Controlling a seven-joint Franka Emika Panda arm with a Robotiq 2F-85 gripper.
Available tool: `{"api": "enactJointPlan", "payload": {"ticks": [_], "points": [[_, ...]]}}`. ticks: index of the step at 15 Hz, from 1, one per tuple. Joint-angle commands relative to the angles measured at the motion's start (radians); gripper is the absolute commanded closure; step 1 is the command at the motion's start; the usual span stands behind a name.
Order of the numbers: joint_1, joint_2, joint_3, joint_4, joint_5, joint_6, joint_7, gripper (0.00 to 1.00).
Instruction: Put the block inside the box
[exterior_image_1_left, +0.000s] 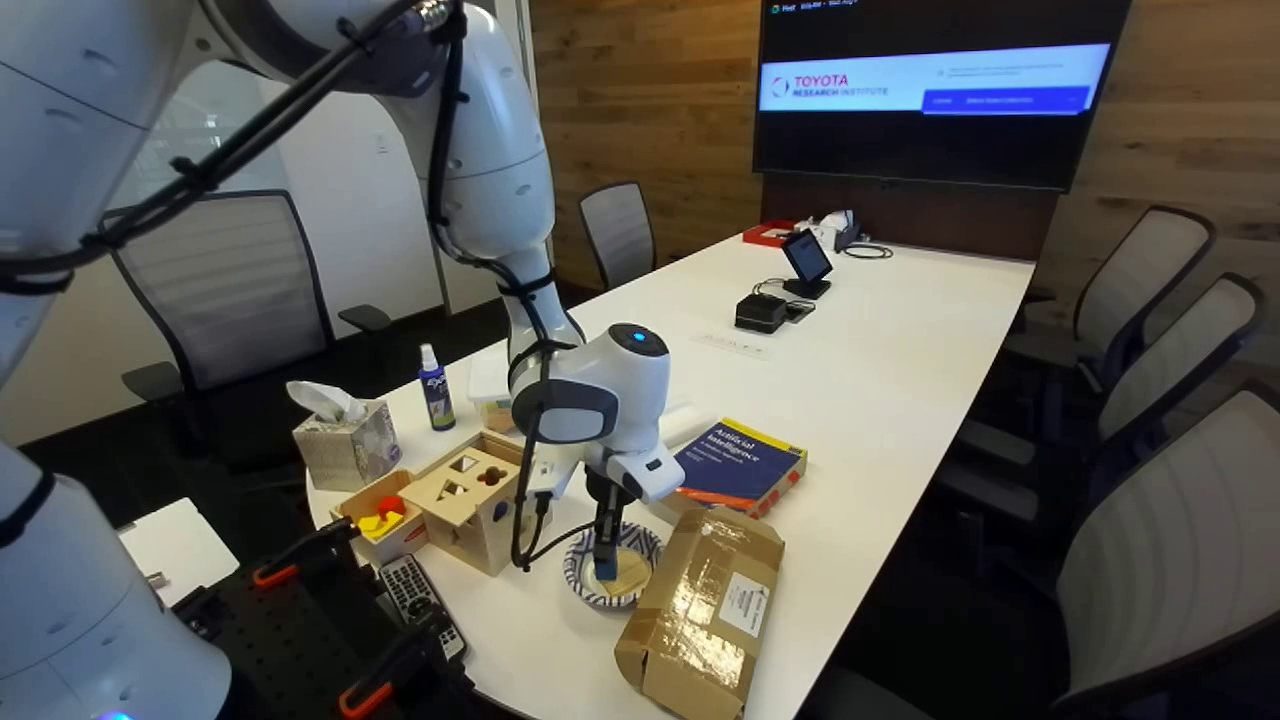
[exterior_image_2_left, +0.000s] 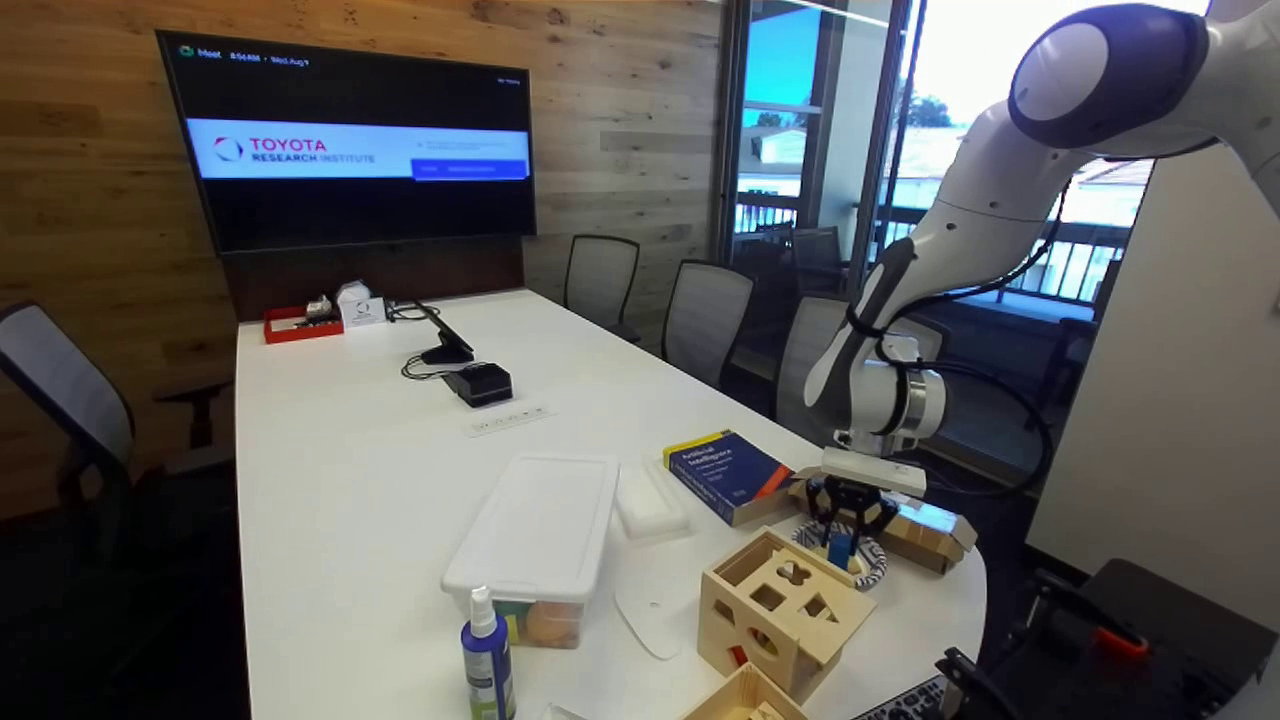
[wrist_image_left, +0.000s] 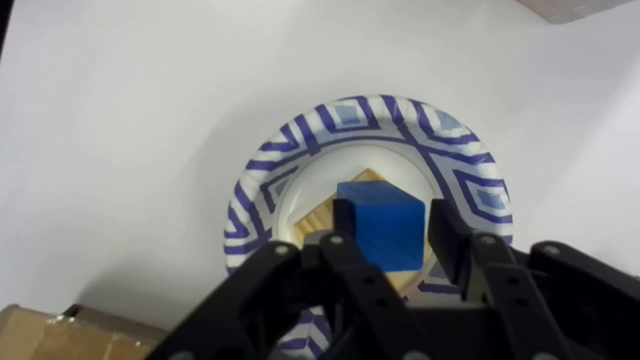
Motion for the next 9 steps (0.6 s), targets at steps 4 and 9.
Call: {"api": "enactJointPlan", "payload": {"ticks": [4, 9], "points": [[0.061, -0.014, -0.041, 0.006, -0.01, -0.02, 0.021, 0.91], [0.296, -0.136, -0.216, -0.045, -0.189, -0.115, 0.103, 0.91]]}}
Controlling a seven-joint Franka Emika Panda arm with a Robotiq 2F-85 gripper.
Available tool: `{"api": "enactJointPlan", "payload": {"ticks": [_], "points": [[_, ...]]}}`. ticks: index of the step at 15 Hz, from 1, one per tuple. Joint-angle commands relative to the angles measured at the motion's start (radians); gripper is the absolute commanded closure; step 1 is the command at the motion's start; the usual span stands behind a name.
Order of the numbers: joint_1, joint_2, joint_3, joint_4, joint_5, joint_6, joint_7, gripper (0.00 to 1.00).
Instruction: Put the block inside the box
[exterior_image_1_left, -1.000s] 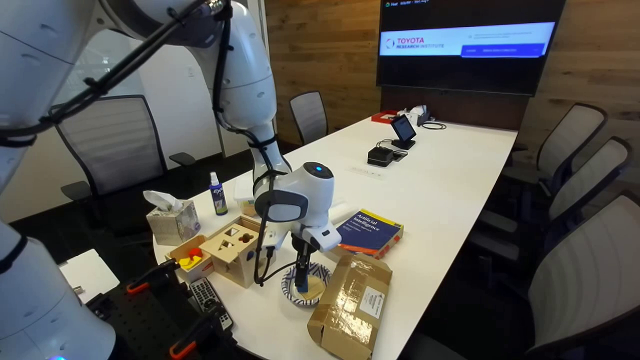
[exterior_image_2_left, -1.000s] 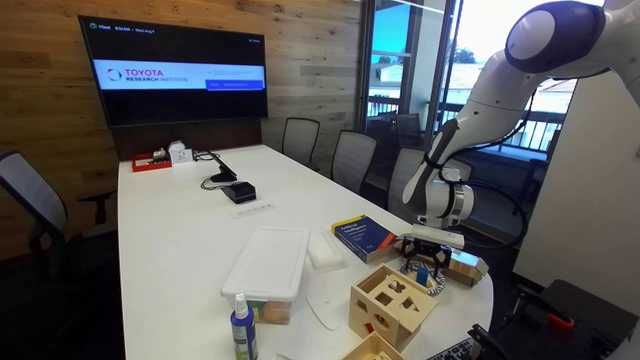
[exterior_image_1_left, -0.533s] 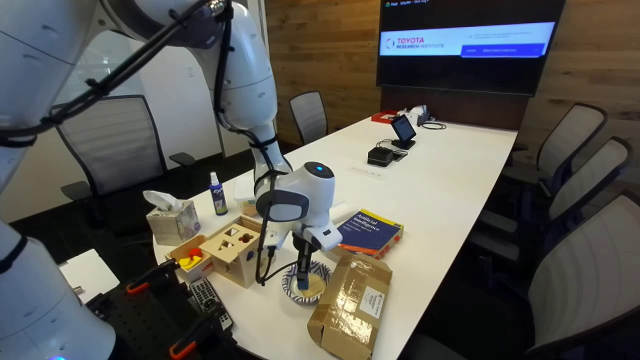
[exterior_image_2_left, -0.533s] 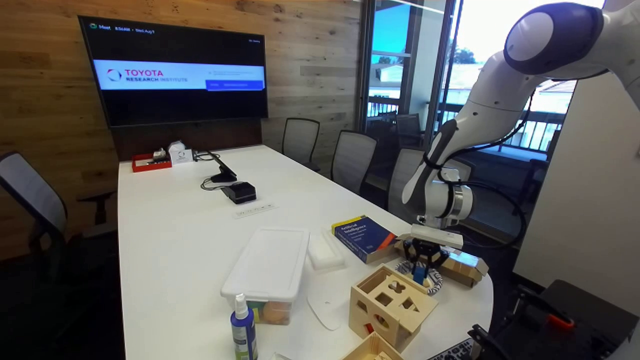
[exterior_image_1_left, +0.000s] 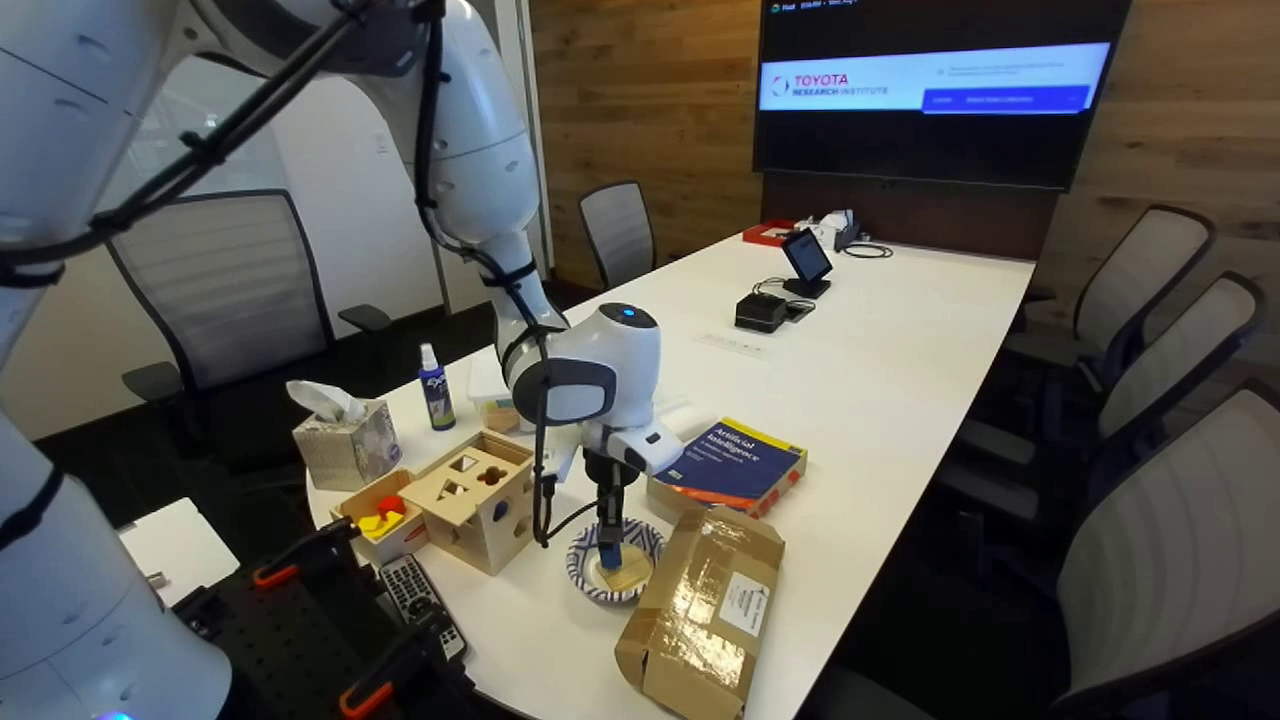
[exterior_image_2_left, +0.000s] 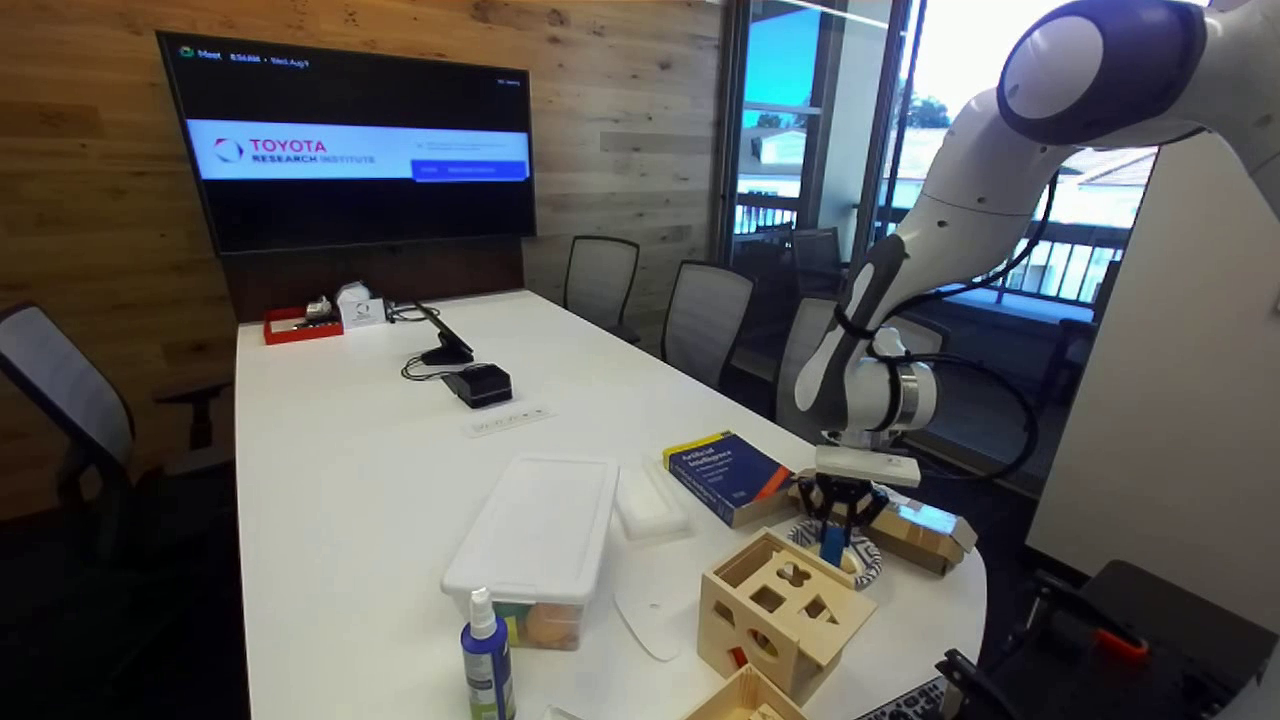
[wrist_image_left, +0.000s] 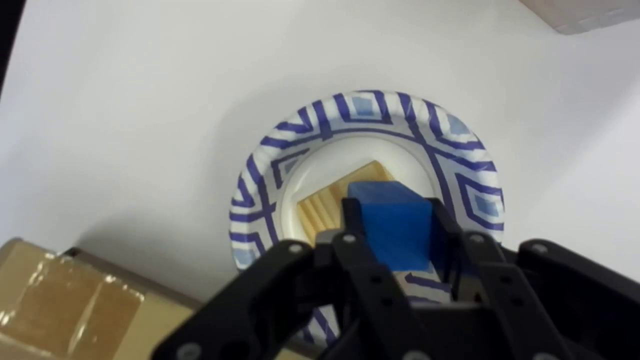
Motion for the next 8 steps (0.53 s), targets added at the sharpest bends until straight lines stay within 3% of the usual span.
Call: {"api": "enactJointPlan", "payload": {"ticks": [1, 3, 5, 8], "points": [[0.217, -0.135, -0.163, -0.052, -0.169, -0.126, 0.106, 0.91], [0.317, -0.2, -0.231, -0.057, -0.303, -0.2, 0.148, 0.91], [0.379, -0.265, -0.253, -0.056, -0.429, -0.267, 0.169, 0.91], [0.371, -0.368, -0.185, -0.07, -0.539, -0.325, 0.101, 0.91]]}}
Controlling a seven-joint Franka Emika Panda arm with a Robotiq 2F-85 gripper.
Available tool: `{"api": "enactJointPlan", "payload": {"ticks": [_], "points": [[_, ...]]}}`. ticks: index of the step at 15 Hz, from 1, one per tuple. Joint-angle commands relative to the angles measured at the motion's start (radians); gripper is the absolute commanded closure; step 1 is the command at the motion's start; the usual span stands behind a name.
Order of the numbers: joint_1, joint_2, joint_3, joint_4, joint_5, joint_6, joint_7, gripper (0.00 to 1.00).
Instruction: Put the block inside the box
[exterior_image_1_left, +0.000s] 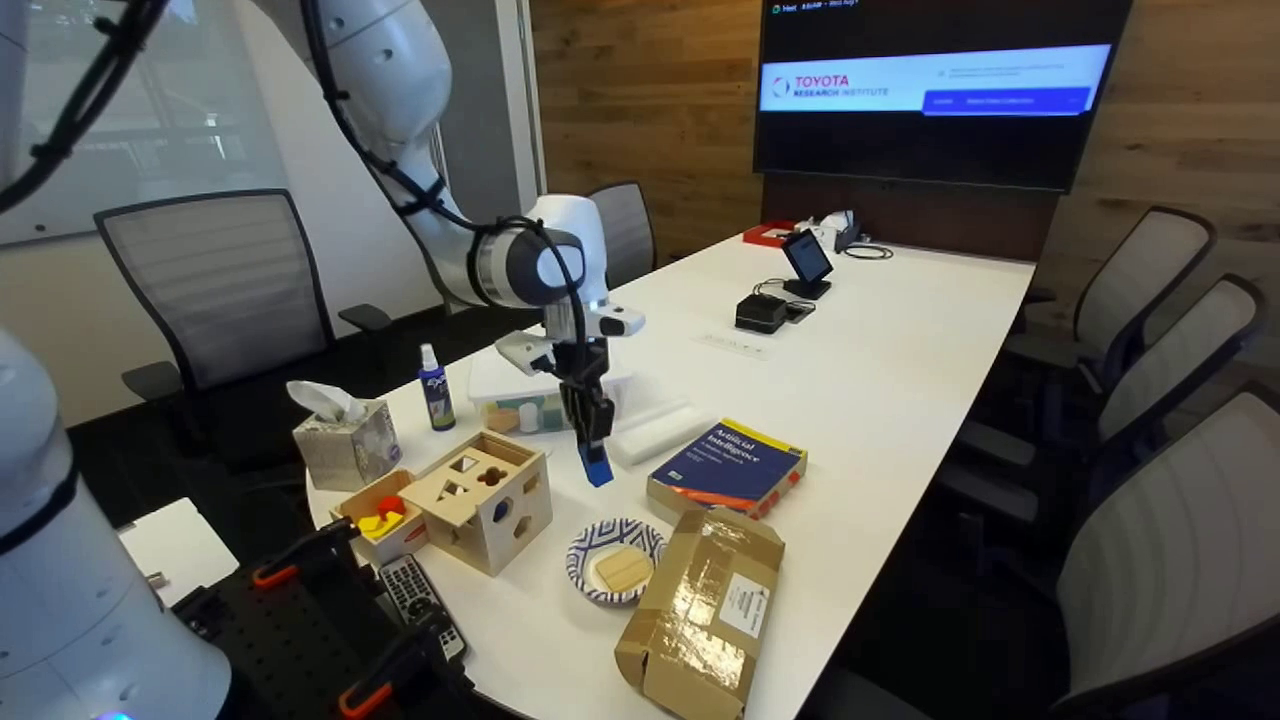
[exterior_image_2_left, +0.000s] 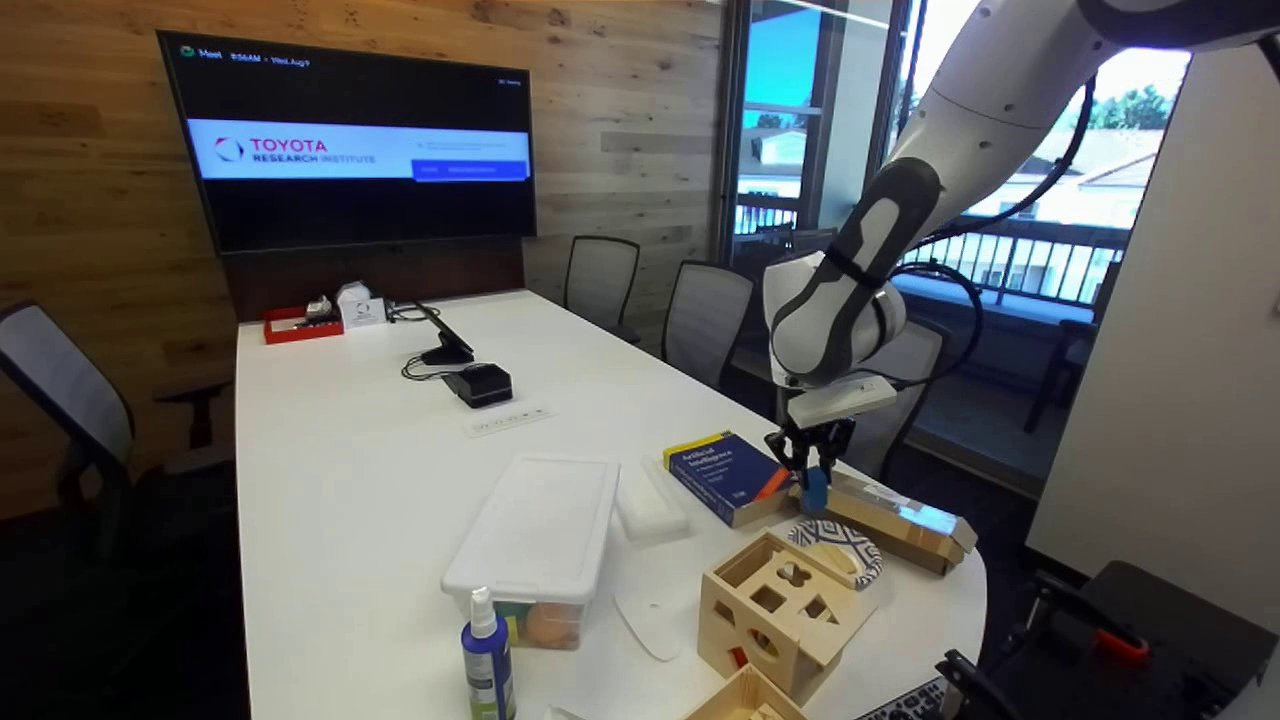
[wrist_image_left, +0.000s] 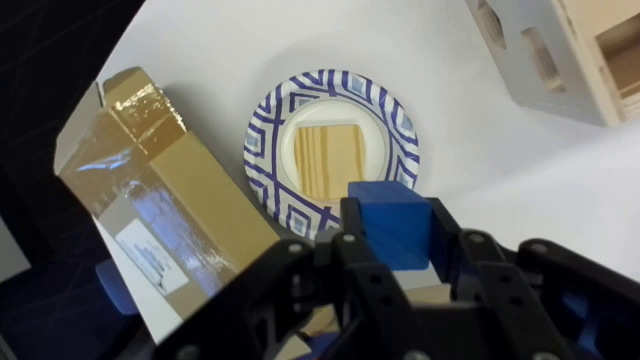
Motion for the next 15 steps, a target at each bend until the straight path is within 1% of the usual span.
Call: {"api": "enactJointPlan", "payload": {"ticks": [1, 4, 6, 9, 15], "points": [[-0.024, -0.152, 0.079, -0.062, -0.089, -0.065, -0.093, 0.91], [-0.074, -0.212, 0.185, -0.103, -0.053, -0.056, -0.237, 0.91], [-0.098, -0.233, 0.242, -0.131, -0.022, -0.056, -0.311, 0.91], [-0.115, -0.246, 0.307, -0.173, 0.038, -0.053, -0.355, 0.91], [-0.101, -0.243, 0.378, -0.241, 0.121, -0.014, -0.323, 0.91]]}}
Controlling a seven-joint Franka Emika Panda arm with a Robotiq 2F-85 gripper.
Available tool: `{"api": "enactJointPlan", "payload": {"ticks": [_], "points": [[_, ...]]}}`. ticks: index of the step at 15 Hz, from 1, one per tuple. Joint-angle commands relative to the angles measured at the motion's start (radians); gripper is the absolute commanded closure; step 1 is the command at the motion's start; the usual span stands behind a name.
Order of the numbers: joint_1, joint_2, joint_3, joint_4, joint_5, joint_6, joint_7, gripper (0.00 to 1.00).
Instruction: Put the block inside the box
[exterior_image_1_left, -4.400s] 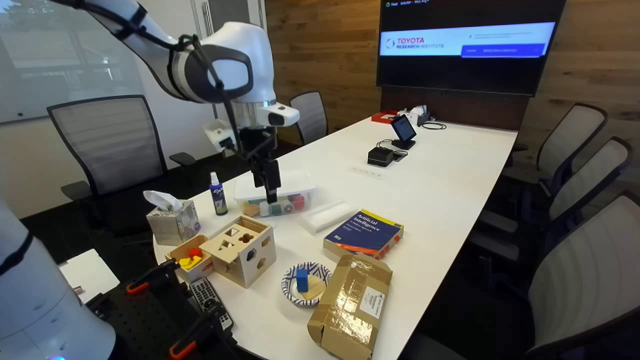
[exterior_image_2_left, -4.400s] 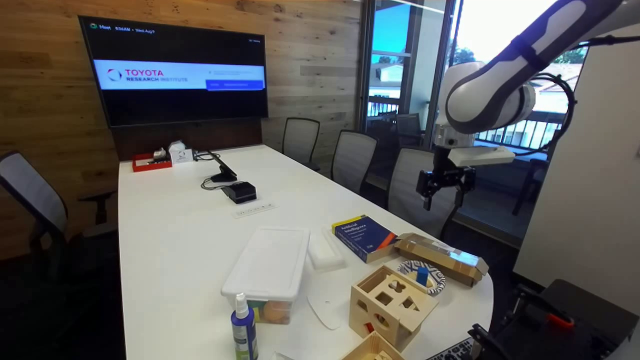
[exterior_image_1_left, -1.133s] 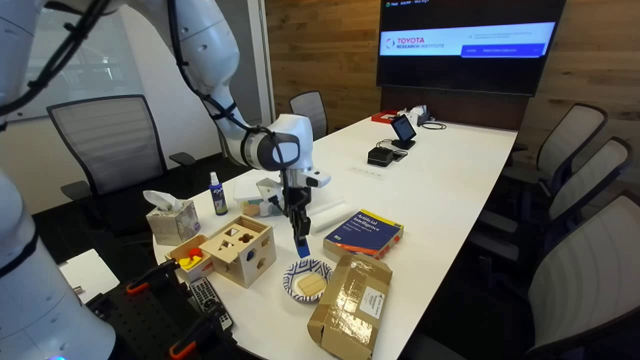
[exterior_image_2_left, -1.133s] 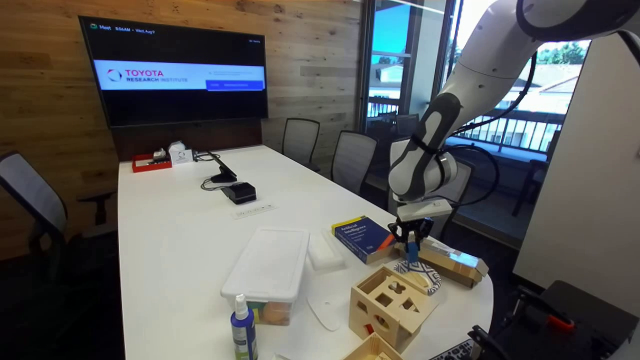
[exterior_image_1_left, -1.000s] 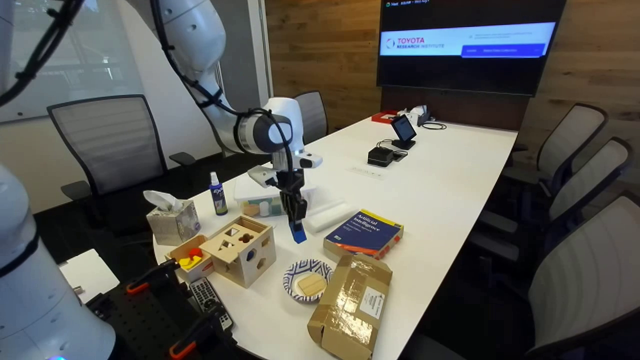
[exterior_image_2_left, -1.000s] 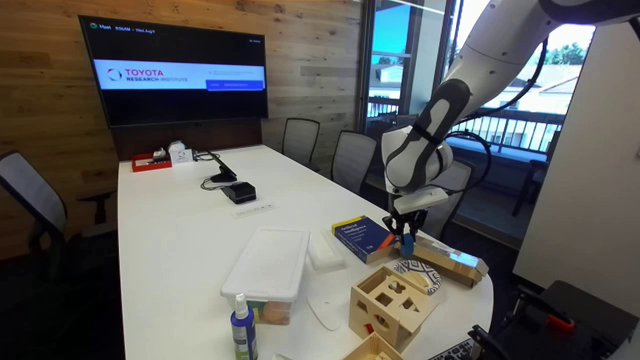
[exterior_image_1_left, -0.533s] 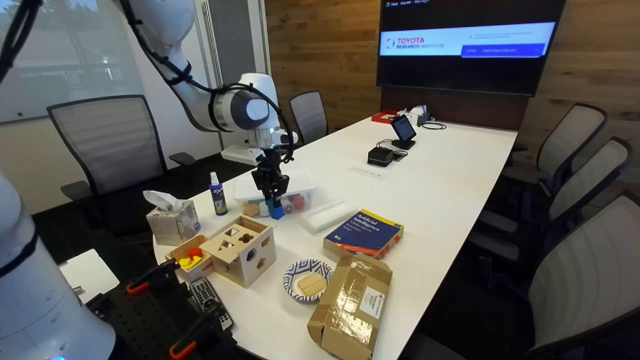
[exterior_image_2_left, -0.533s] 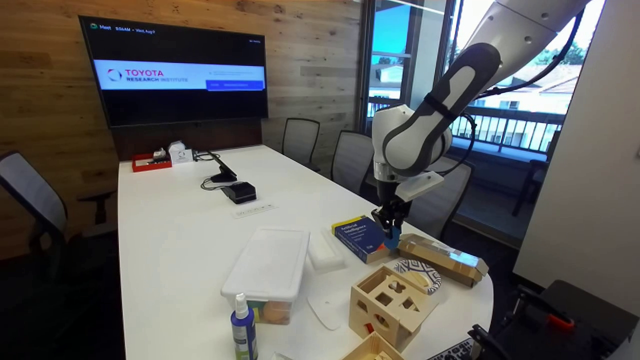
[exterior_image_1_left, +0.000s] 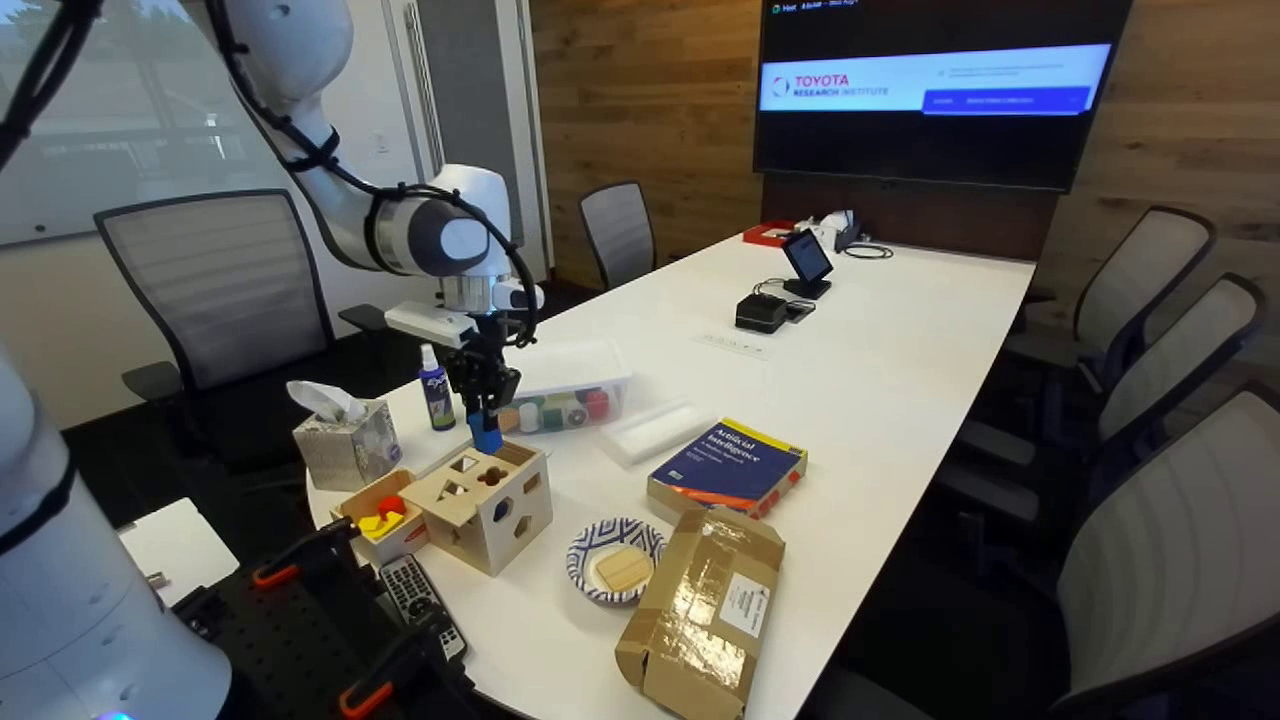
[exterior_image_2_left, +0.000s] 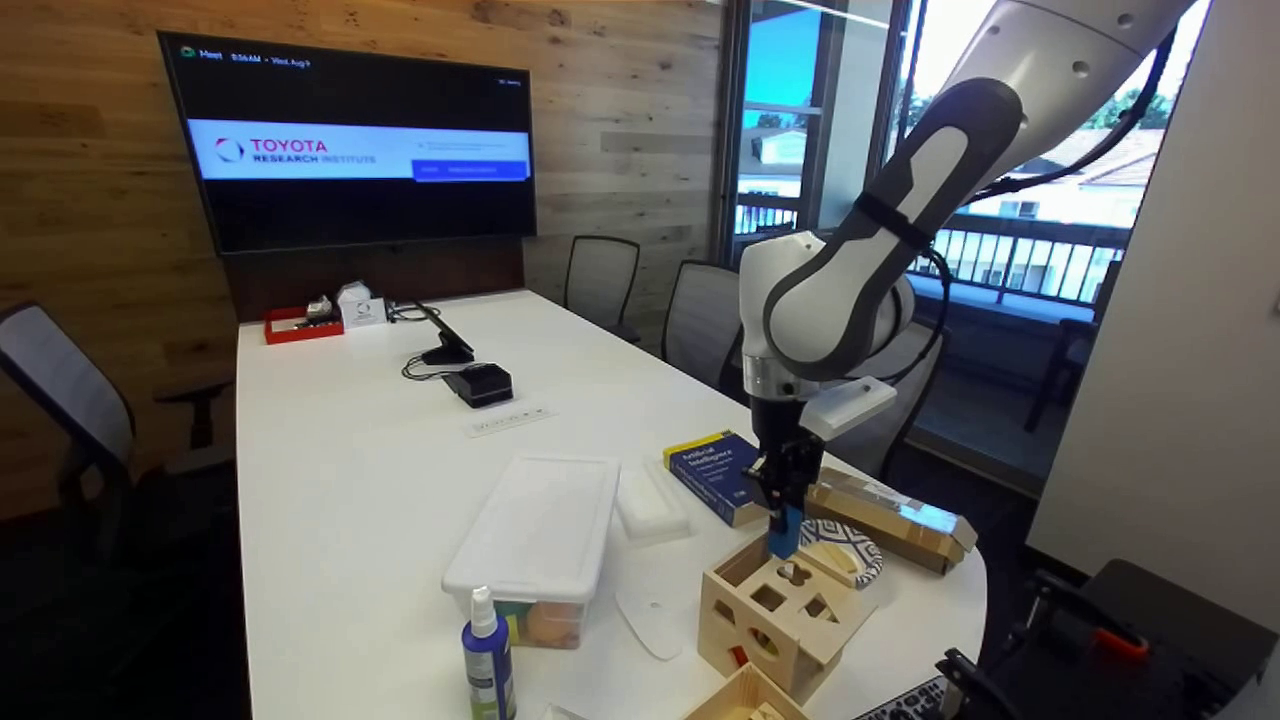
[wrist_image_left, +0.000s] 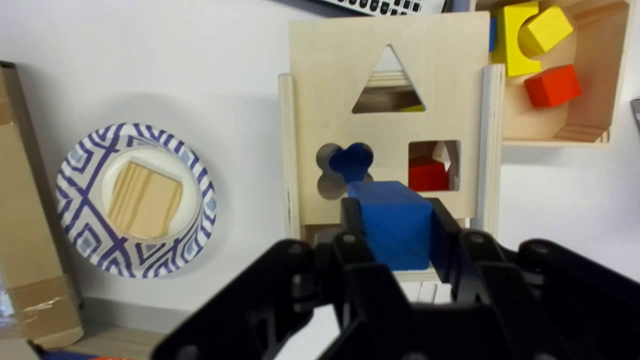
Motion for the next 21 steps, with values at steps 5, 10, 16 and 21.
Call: {"api": "enactJointPlan", "payload": {"ticks": [5, 10, 16, 21], "points": [[-0.003, -0.01, 0.06, -0.05, 0.091, 0.042, -0.011, 0.91], [-0.002, 0.016, 0.069, -0.029, 0.1, 0.028, -0.013, 0.91], [-0.002, 0.057, 0.073, -0.005, 0.107, 0.027, -0.021, 0.91], [0.003, 0.087, 0.077, 0.021, 0.097, 0.023, -0.015, 0.91]]}}
